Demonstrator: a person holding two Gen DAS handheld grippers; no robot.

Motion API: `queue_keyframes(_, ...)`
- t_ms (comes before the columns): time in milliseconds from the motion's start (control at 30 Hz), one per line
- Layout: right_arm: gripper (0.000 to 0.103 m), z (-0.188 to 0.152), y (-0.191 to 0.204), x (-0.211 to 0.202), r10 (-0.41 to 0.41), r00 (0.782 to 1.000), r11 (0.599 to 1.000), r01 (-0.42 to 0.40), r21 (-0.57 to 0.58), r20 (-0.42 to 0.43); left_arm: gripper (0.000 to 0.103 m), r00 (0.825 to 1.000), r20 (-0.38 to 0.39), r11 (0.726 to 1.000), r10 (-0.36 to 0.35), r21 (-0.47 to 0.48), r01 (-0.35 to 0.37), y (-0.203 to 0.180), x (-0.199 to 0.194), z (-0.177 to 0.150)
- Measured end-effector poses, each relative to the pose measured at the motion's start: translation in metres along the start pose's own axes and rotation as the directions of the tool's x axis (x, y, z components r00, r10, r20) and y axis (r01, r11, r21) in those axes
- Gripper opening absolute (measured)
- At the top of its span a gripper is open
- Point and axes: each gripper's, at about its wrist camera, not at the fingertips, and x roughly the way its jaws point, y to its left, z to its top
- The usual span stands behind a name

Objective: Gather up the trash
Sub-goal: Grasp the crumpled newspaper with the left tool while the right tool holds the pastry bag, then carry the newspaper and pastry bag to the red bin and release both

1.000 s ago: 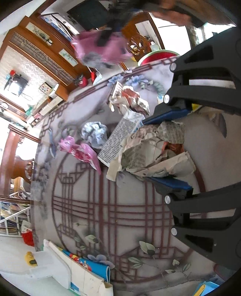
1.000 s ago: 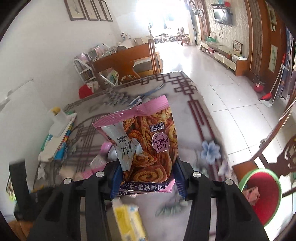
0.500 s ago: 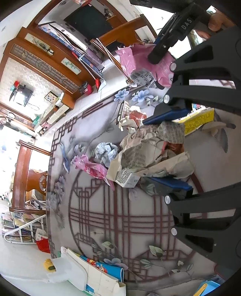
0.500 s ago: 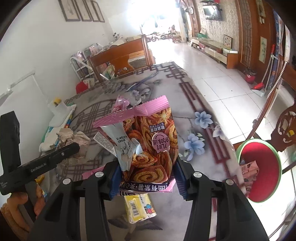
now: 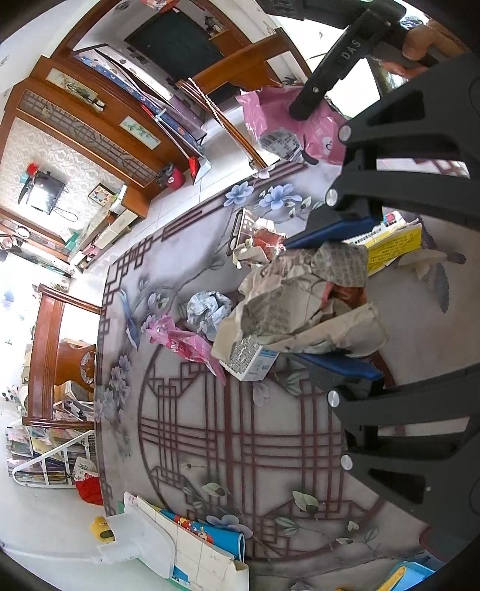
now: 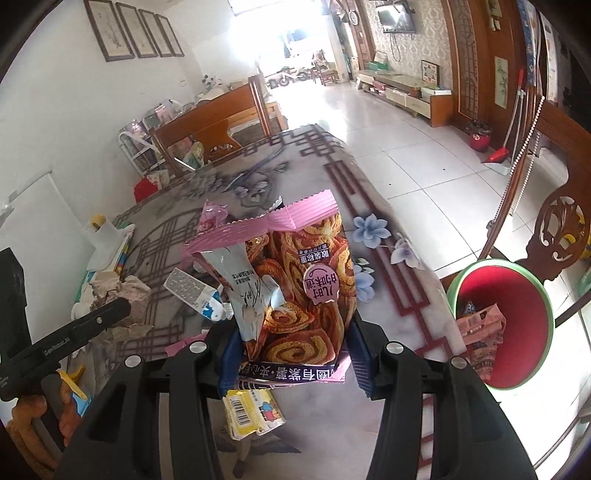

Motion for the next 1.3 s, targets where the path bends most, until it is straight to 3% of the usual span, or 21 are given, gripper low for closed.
queue_keyframes(1300,0.048,-0.002,-0.059,-0.013,-0.037,0.999,0.997,0.037,0.065,-0.011,0.05,0.999,-0.042,0.998,-0.006,0.068,0.009,-0.059,0.022,-0.006)
